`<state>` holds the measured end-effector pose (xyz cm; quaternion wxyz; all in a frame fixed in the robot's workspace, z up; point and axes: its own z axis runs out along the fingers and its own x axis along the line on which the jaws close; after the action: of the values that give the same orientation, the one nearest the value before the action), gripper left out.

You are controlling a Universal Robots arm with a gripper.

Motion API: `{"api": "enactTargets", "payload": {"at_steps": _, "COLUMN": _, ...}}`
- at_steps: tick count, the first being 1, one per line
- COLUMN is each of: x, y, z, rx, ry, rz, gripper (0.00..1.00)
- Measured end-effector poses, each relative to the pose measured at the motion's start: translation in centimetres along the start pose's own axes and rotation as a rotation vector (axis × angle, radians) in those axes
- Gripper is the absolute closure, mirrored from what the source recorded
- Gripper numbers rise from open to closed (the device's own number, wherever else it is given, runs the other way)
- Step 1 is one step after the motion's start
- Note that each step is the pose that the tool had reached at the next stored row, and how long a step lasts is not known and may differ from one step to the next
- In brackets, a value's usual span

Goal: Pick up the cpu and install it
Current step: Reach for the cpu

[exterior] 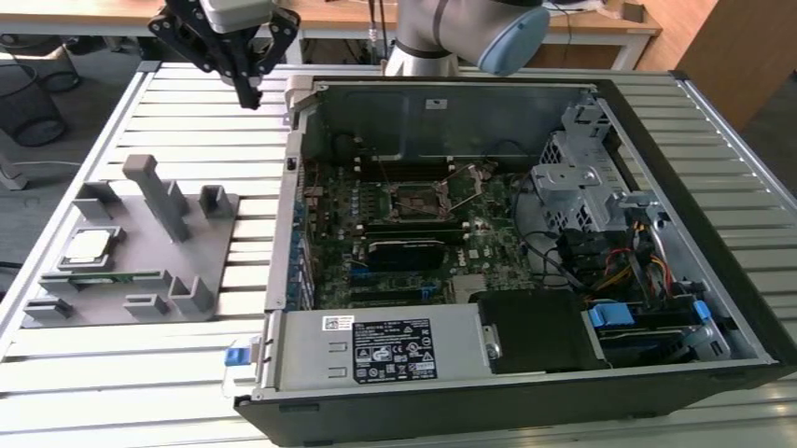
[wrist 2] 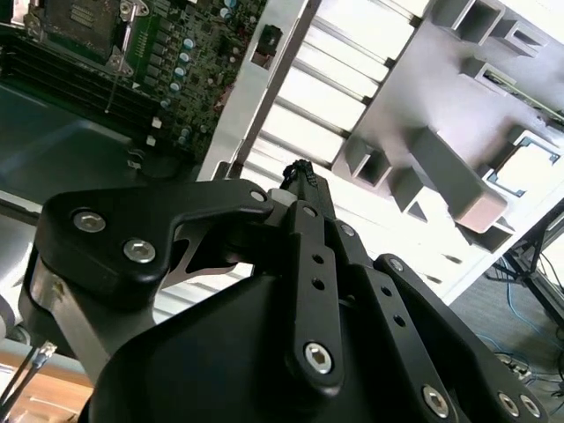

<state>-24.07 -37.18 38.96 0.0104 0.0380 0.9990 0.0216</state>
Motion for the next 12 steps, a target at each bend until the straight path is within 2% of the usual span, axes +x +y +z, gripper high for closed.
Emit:
{"api": "enactTargets", "payload": {"at_steps": 6, "x": 1.00, "y": -0.46, "z": 0.00, "rx": 0.0000, "ry": 0.0000, "rz": 0.000, "gripper": 0.89}}
{"api": "enactTargets", "payload": {"at_steps": 9, "x": 1.35, "y": -0.89, "z": 0.00, "rx": 0.0000, "ry": 0.0001, "rz": -0.001, "gripper": 0.89}}
{"api": "enactTargets", "payload": {"at_steps": 12, "x": 2.03, "y": -1.32, "z": 0.00, "rx": 0.0001, "ry": 0.0000, "rz": -0.001, "gripper": 0.89}}
